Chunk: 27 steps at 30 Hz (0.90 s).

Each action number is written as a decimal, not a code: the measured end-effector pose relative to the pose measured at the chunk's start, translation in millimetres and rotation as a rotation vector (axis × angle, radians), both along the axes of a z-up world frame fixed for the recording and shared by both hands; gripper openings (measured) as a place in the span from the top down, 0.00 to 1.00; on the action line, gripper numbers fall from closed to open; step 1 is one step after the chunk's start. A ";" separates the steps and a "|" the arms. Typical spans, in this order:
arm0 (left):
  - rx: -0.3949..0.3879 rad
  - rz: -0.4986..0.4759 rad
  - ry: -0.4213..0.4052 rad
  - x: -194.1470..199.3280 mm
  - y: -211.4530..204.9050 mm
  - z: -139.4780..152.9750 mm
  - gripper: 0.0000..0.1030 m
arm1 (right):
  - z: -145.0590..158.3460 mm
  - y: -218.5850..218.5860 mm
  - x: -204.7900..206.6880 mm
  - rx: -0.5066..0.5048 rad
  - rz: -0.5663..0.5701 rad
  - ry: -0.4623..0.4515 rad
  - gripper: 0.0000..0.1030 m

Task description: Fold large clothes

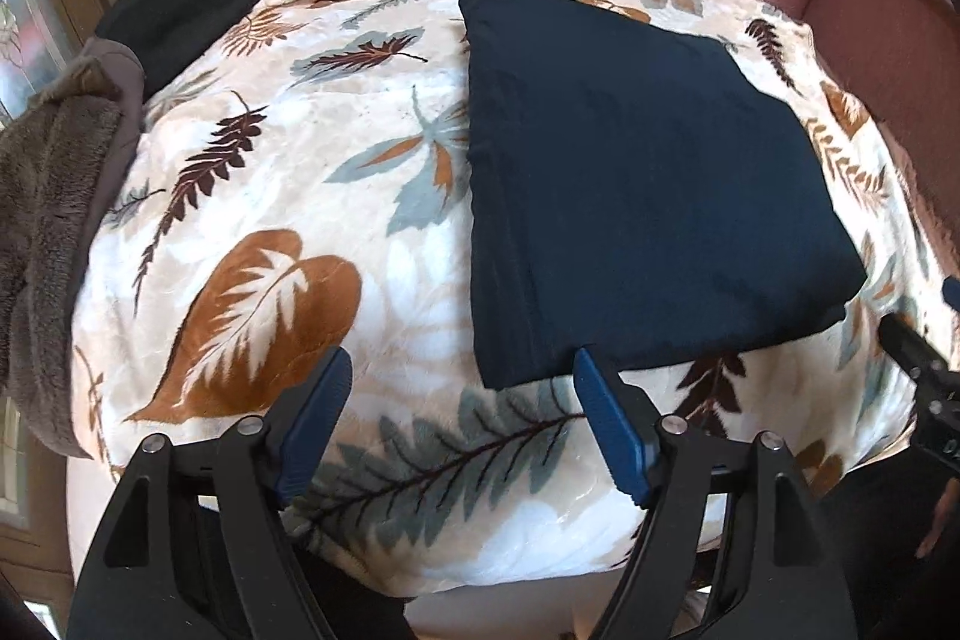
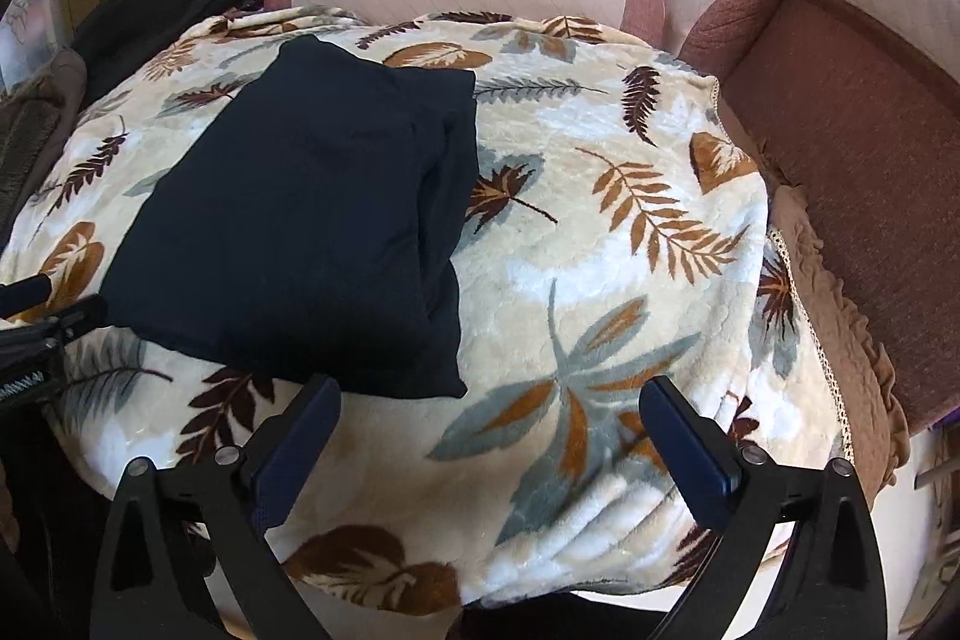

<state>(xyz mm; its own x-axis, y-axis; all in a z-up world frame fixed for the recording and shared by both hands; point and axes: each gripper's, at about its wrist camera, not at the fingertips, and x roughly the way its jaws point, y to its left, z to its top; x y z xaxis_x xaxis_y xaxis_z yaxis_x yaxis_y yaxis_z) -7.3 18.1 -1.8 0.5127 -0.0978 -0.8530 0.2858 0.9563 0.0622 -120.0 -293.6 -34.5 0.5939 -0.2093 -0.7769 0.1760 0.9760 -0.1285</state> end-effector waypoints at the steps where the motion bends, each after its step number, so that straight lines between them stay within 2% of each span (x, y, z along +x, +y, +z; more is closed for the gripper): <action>1: 0.011 -0.004 -0.006 -1.3 -0.8 -0.3 0.26 | 0.6 0.4 -0.7 -0.004 0.002 0.001 0.02; 9: 0.045 -0.012 -0.032 -14.4 -1.2 0.0 0.26 | 5.5 -3.4 -7.6 0.013 -0.001 -0.023 0.01; 17: 0.068 -0.018 -0.071 -25.3 -8.0 3.0 0.25 | 10.8 -14.1 -14.6 -0.011 -0.030 -0.060 0.01; 27: 0.035 -0.068 -0.042 -38.4 -25.2 5.7 0.25 | 15.9 -29.2 -22.7 0.001 -0.060 -0.078 0.01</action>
